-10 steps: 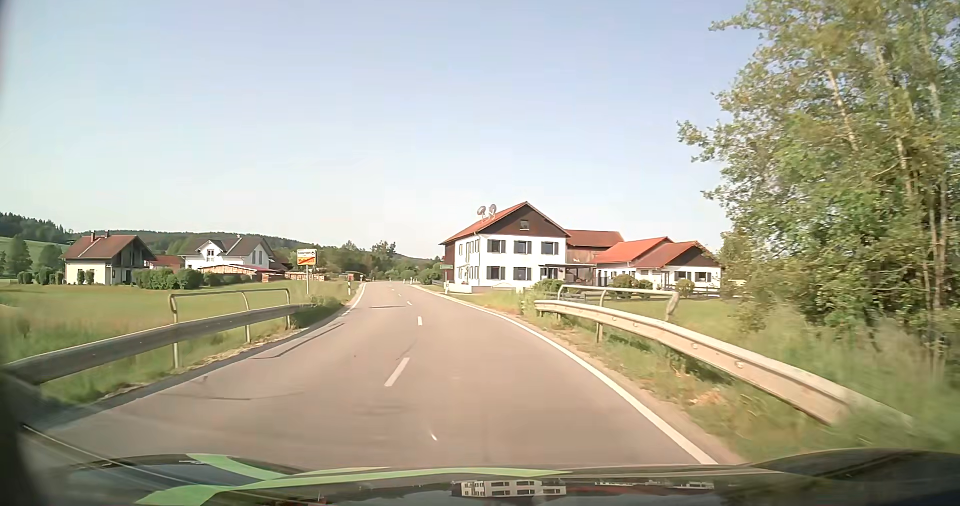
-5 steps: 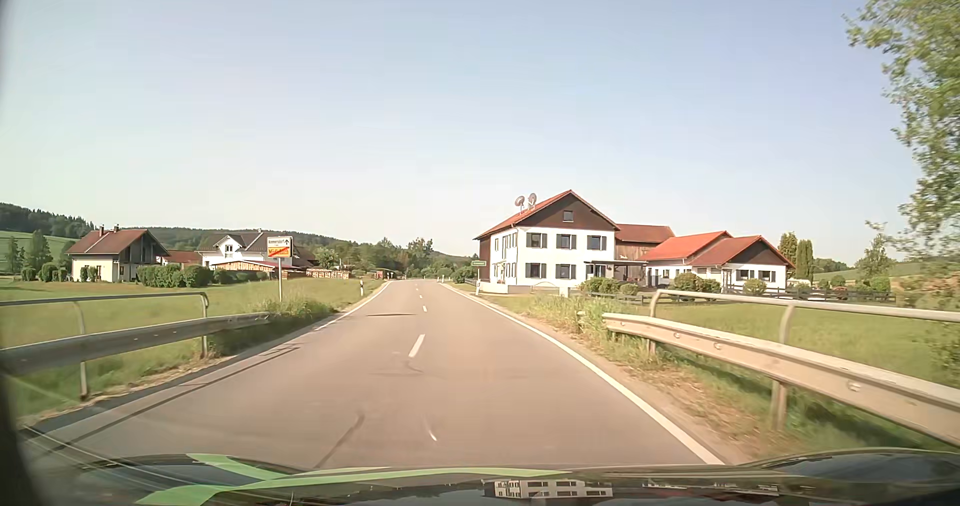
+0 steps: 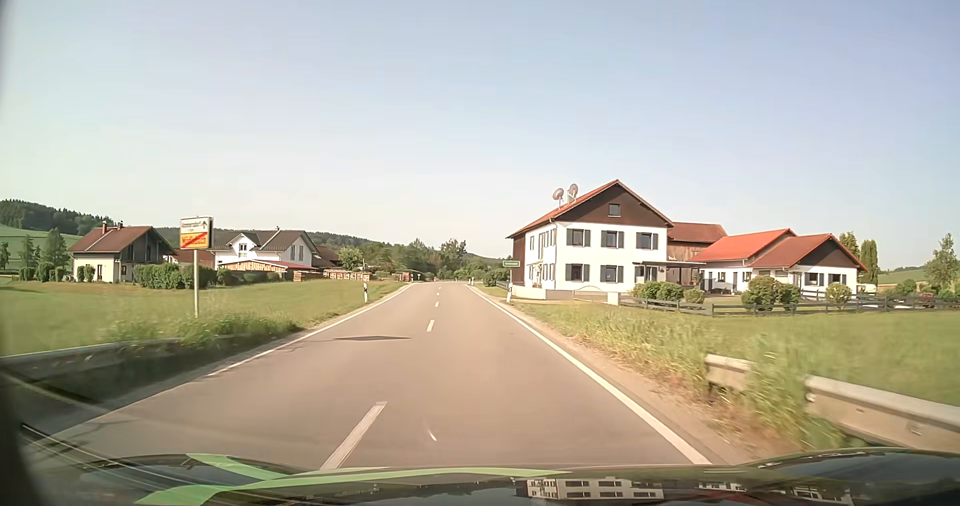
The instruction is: Follow the waypoints while adhering to traffic rules and regulations
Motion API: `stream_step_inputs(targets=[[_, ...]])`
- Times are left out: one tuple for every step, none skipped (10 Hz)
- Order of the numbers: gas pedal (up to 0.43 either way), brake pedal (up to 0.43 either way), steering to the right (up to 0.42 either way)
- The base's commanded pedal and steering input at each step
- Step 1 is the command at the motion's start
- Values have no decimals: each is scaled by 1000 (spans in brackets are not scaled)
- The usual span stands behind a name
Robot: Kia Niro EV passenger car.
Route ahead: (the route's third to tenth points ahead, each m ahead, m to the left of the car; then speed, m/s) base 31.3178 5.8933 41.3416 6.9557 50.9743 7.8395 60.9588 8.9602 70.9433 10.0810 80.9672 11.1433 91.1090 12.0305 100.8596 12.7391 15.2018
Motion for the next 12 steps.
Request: stream_step_inputs(targets=[[189,0,-42],[189,0,-42],[177,0,-41],[150,0,-41],[118,0,-40],[87,0,-36],[59,0,-31],[47,0,-24],[47,0,-18],[47,0,-13],[47,0,-9],[59,0,-9]])
